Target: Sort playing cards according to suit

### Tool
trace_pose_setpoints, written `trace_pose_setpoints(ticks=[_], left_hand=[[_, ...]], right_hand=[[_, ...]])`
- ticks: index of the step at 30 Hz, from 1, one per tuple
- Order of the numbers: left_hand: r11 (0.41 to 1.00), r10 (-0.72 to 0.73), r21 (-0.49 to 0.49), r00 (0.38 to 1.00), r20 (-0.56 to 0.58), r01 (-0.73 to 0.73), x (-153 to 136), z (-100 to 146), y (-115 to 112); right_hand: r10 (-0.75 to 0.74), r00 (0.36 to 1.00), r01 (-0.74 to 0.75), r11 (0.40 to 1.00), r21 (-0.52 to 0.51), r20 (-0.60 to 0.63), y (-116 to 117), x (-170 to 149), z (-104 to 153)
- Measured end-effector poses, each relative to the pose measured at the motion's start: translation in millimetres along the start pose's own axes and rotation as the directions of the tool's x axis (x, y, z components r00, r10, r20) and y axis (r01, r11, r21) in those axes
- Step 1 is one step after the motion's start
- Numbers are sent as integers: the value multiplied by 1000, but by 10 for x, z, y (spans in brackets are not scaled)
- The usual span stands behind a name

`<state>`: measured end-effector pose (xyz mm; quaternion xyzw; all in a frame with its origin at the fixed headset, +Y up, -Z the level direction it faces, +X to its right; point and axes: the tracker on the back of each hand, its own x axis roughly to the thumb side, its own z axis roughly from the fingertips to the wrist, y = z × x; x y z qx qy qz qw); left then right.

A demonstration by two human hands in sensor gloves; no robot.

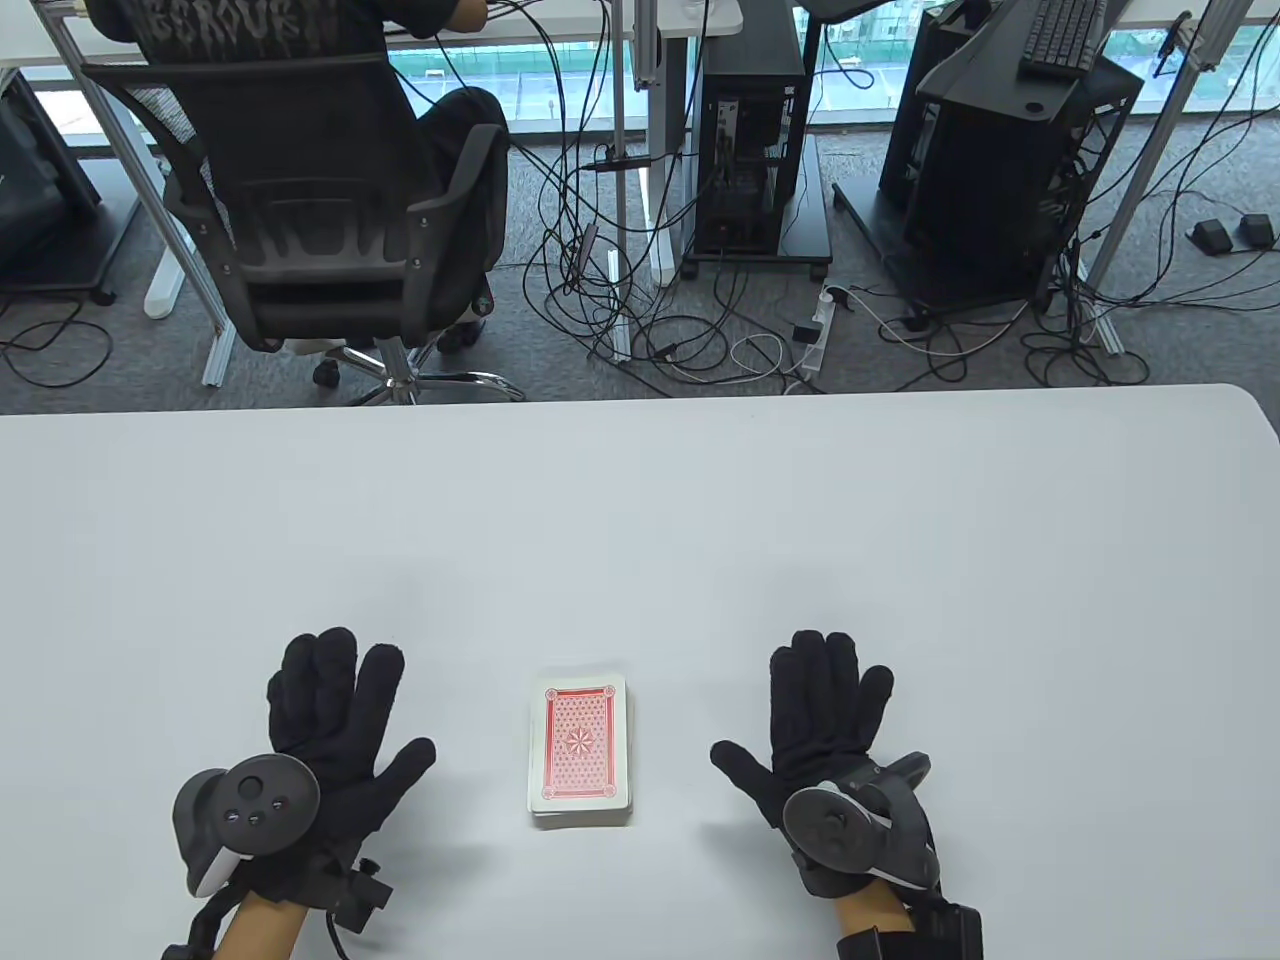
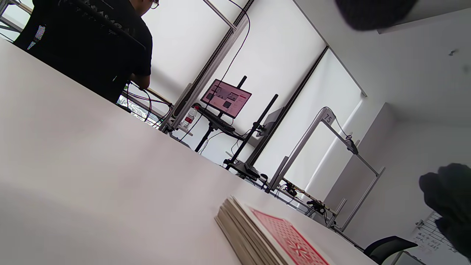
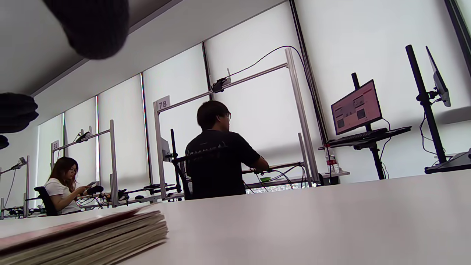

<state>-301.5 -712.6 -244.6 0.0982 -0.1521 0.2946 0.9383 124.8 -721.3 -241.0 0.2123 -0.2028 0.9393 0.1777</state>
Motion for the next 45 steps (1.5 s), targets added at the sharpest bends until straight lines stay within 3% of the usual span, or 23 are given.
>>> trace_pose_setpoints(ticks=[5,11,14,18,23,29,31,36,41,45], left_hand=[[1000,21,-13,999,28,-21,34,-33,-51],[993,122,-8,991,48,-121,36,-49,-187],[983,168,-78,986,3,-168,65,-85,-335],[963,193,-177,978,-76,-204,110,-134,-519],[952,132,-264,985,-109,-157,160,-172,-670],[898,114,-403,979,-171,-175,115,-228,-870],[889,117,-421,977,-177,-183,115,-235,-900],[868,128,-452,972,-199,-207,126,-252,-966],[854,105,-482,972,-208,-195,173,-269,-1037],[845,81,-506,977,-196,-171,205,-279,-1073]], right_hand=[[-216,976,215,976,-35,-21,10,29,-17],[-425,900,429,903,27,-92,163,62,-54],[-553,806,583,803,121,-209,331,78,-61],[-652,646,742,659,126,-396,552,91,-38],[-678,495,850,508,140,-544,741,107,-15],[-694,272,954,287,91,-667,953,148,-12],[-695,244,962,264,76,-677,997,177,-32],[-694,263,960,255,112,-671,1034,216,-104],[-655,227,969,223,102,-721,1057,213,-217],[-630,150,988,124,91,-762,1200,264,-314]])
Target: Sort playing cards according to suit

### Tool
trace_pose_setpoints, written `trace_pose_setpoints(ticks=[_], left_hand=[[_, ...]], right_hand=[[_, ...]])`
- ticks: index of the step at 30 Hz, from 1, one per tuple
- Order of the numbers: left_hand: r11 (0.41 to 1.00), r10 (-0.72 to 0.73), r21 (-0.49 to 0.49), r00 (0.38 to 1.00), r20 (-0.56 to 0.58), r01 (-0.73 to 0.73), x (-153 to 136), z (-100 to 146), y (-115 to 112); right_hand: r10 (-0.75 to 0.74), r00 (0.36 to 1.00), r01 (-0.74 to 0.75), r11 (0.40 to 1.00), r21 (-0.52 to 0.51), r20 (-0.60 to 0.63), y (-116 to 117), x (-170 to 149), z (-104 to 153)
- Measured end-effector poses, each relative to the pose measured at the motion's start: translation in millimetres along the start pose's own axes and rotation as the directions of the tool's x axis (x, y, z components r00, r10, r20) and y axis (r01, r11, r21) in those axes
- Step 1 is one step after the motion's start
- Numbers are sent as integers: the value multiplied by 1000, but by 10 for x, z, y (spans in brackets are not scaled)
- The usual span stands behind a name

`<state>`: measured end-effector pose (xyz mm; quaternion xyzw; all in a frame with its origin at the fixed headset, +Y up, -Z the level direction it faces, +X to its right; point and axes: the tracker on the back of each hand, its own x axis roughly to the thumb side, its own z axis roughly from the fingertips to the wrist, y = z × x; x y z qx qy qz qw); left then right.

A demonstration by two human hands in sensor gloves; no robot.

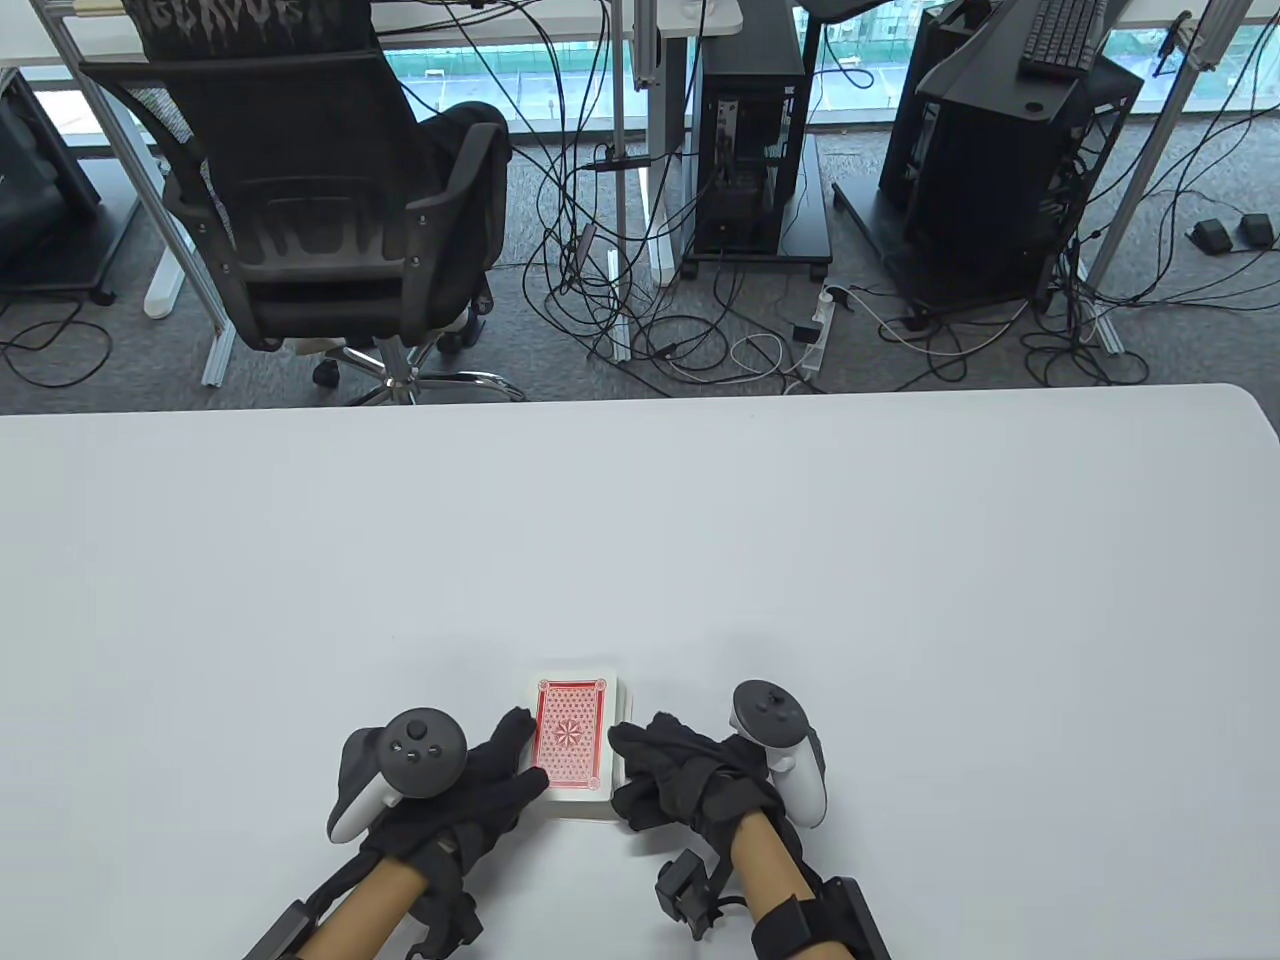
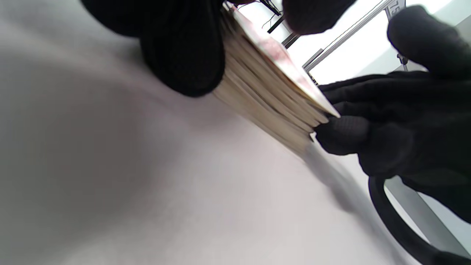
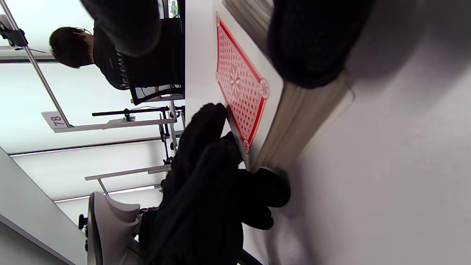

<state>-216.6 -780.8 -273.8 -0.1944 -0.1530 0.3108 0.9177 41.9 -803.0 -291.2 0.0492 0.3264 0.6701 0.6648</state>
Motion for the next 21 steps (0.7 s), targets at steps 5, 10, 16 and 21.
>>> trace_pose_setpoints(ticks=[5,10,16,21], left_hand=[[999,-52,7,999,7,52,55,-13,-34],[997,-75,10,997,11,75,72,-21,-50],[997,-78,5,997,17,78,64,-19,-51],[999,-47,-10,999,19,47,22,-21,-29]], right_hand=[[54,998,-56,996,-69,-33,-24,-6,-66],[63,995,-68,996,-60,-77,-42,7,-132],[213,966,-218,976,-19,-144,57,34,-235],[347,930,-358,930,-83,-117,150,189,-174]])
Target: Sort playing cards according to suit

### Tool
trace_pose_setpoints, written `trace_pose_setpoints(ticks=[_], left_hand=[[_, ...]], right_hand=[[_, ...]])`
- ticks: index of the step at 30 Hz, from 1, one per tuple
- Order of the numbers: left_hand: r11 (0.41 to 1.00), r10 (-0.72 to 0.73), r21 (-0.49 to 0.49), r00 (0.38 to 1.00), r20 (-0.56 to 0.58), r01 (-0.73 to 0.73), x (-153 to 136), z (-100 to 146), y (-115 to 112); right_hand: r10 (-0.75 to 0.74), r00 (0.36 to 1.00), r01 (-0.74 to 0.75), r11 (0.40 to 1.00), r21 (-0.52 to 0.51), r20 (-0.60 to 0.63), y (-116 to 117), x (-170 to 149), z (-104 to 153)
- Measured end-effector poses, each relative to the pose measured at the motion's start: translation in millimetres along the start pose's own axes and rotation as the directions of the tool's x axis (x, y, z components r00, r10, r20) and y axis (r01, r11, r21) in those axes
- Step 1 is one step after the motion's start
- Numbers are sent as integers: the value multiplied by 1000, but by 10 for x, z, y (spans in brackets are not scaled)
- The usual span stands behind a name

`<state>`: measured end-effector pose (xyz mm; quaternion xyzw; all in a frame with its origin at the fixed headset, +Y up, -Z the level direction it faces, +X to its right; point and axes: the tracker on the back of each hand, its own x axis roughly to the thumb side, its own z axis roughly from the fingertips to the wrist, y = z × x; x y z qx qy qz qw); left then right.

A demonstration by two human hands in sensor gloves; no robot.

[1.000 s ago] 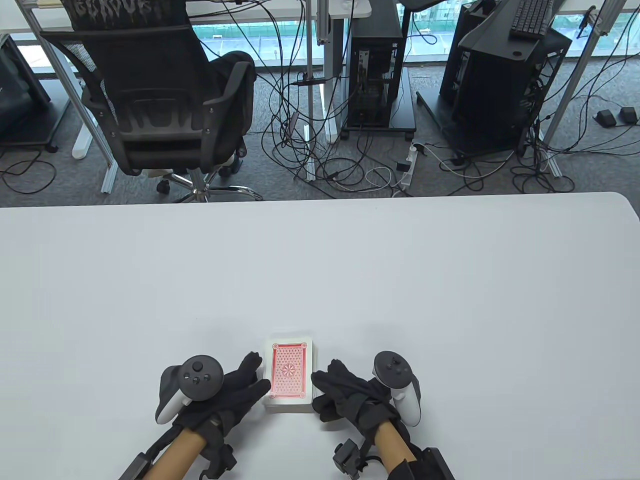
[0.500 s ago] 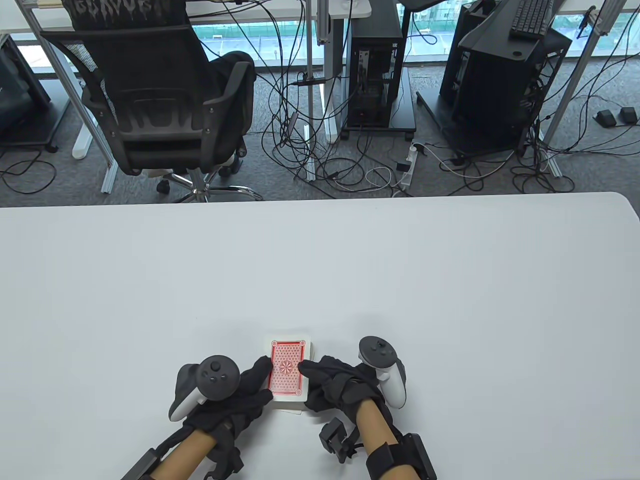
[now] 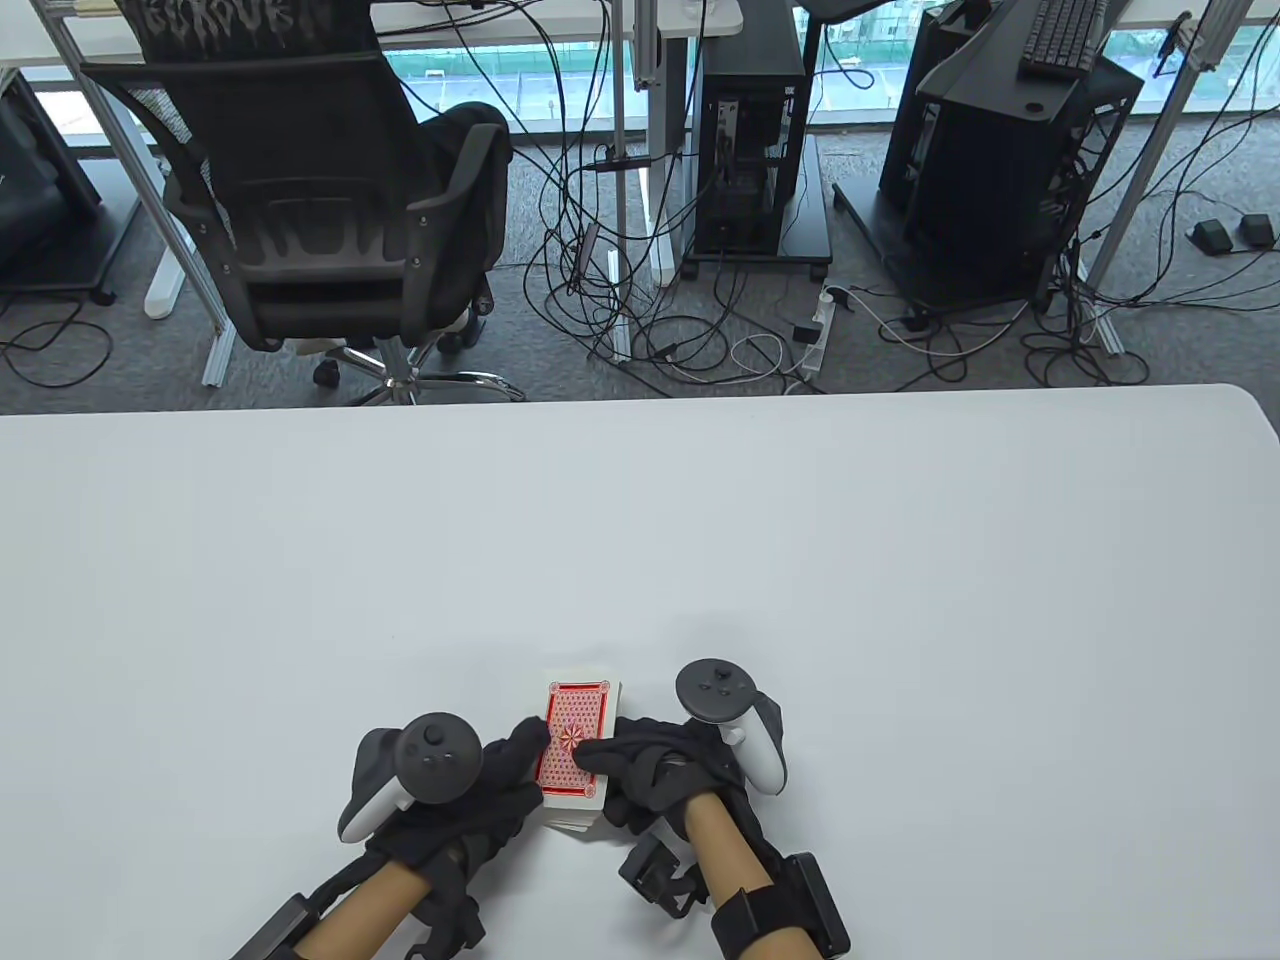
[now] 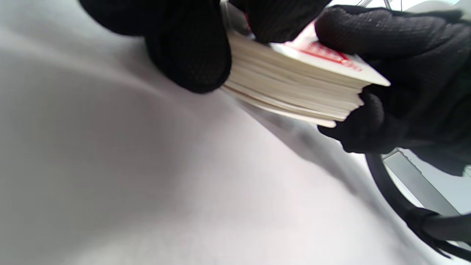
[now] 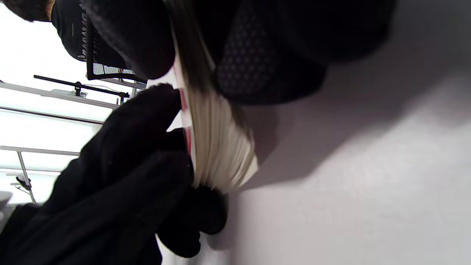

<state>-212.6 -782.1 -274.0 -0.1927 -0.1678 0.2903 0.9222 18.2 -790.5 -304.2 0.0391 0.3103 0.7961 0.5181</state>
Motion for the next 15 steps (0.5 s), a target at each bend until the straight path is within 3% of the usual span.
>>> trace_pose_setpoints(ticks=[4,9,11,14,15], left_hand=[[1000,25,-1,1000,2,-25,-28,11,15],[994,105,-3,994,37,-105,-90,40,62],[984,176,-11,981,84,-175,-118,55,89],[899,437,-92,877,197,-427,-127,68,52],[808,589,-138,771,243,-573,-87,72,8]], right_hand=[[162,984,-151,980,-131,74,107,203,59],[21,975,55,942,-331,223,248,243,79],[136,958,-34,928,-371,252,253,318,137],[448,830,-203,799,-566,334,335,608,325],[595,730,-277,709,-649,338,397,741,424]])
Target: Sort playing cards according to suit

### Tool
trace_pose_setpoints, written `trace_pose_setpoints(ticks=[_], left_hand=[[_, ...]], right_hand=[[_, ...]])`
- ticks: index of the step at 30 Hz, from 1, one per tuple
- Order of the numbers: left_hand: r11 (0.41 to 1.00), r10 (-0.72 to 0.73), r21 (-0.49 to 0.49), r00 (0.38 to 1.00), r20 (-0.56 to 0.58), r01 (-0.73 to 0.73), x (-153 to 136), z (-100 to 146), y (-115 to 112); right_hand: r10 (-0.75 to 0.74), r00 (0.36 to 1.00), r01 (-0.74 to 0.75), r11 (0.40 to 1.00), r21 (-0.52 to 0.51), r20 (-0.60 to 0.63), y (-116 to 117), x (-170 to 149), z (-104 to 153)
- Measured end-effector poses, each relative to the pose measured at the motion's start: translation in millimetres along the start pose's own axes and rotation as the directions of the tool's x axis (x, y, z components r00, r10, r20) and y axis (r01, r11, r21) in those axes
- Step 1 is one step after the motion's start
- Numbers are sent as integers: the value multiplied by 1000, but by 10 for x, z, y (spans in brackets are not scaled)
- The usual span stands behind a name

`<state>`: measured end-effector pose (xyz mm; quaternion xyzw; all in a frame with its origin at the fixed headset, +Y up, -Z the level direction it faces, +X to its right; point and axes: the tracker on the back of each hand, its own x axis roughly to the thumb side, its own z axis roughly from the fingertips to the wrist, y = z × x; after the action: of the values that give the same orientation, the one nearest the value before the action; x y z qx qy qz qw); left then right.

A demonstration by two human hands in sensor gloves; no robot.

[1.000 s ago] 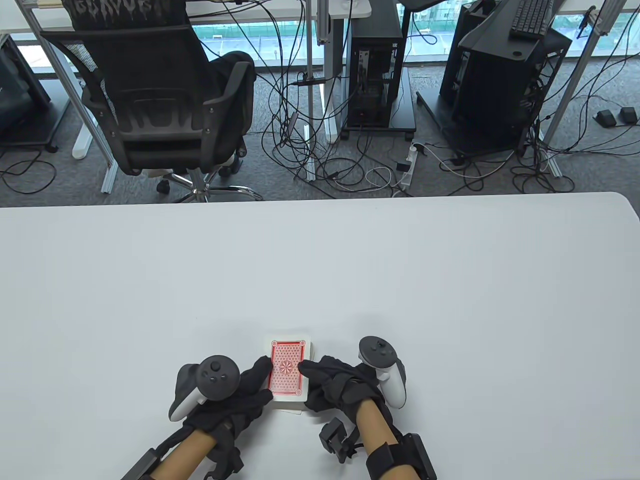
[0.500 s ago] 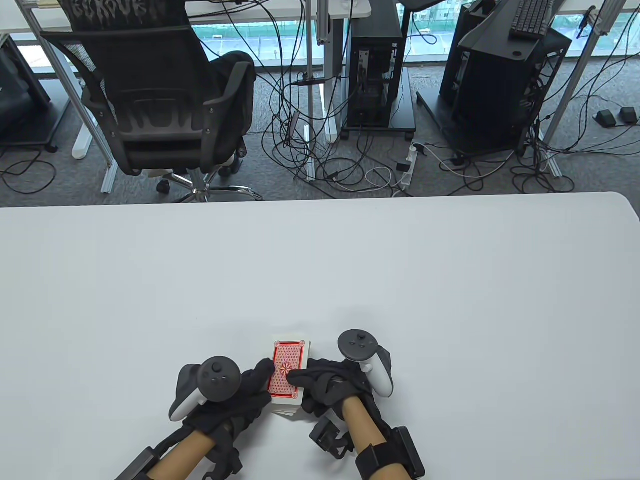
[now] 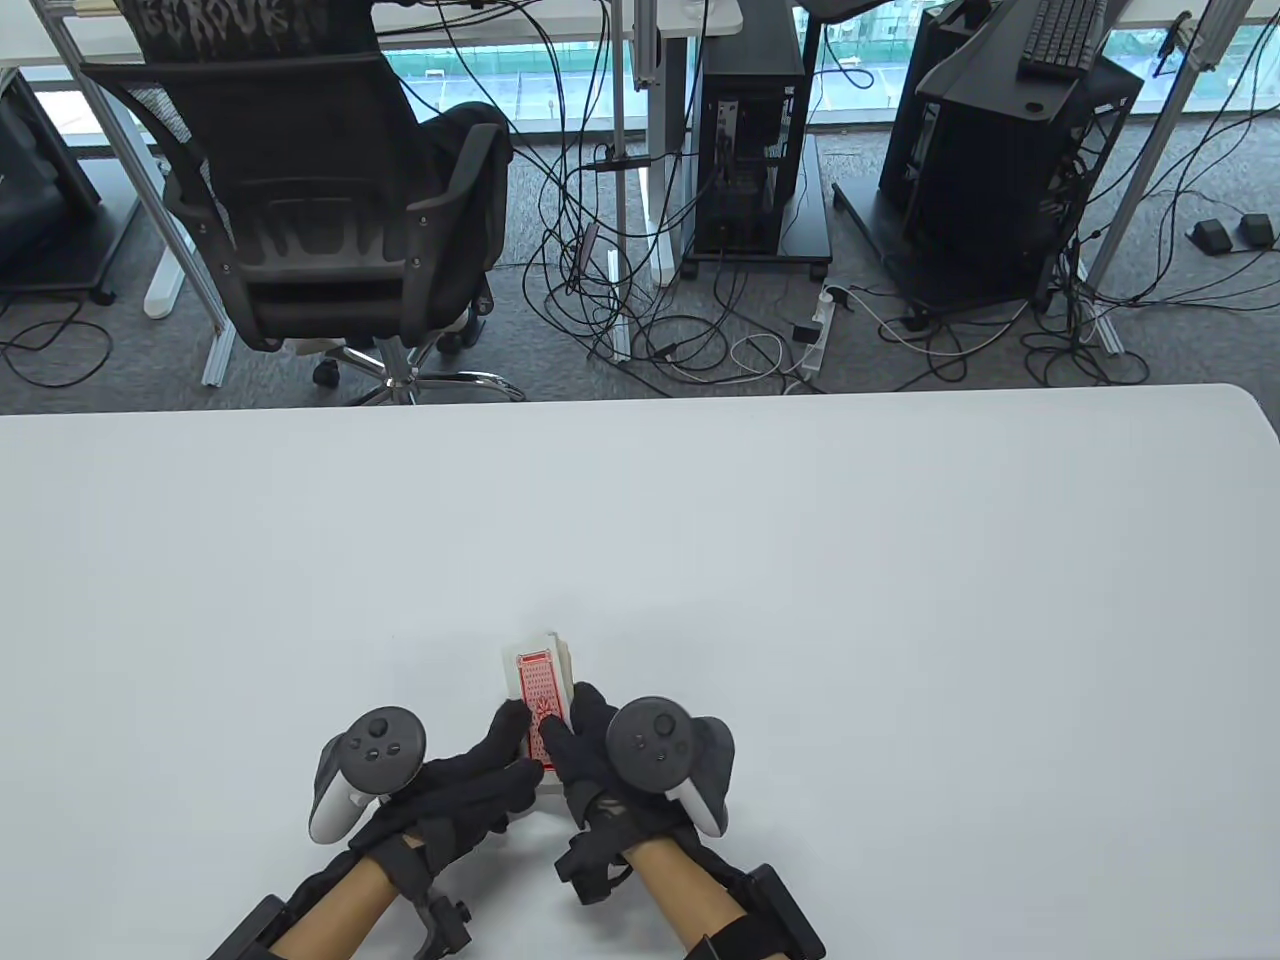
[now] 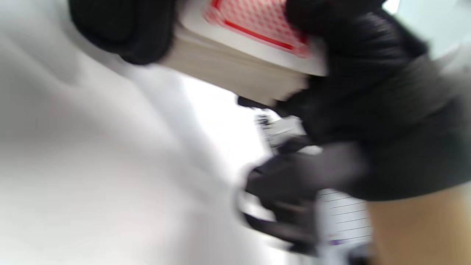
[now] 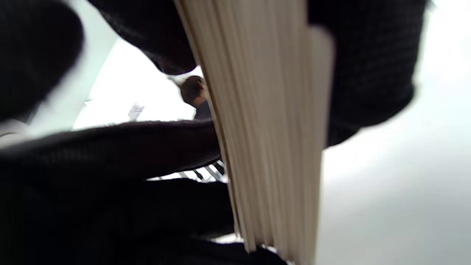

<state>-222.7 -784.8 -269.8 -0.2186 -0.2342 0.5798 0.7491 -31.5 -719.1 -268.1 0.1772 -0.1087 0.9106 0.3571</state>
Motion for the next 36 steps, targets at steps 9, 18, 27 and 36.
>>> trace_pose_setpoints(ticks=[9,18,27,36], left_hand=[[925,379,-138,867,323,-353,199,-26,-135],[660,744,-235,576,337,-714,338,20,-148],[746,572,115,720,394,-656,372,256,113],[688,684,-3,647,336,-726,65,292,301]], right_hand=[[449,835,-389,890,-236,317,-158,795,275],[514,733,-397,855,-333,446,-258,1172,466],[284,812,-223,958,-178,510,-374,1200,431],[254,899,-159,949,-274,358,-574,740,52]])
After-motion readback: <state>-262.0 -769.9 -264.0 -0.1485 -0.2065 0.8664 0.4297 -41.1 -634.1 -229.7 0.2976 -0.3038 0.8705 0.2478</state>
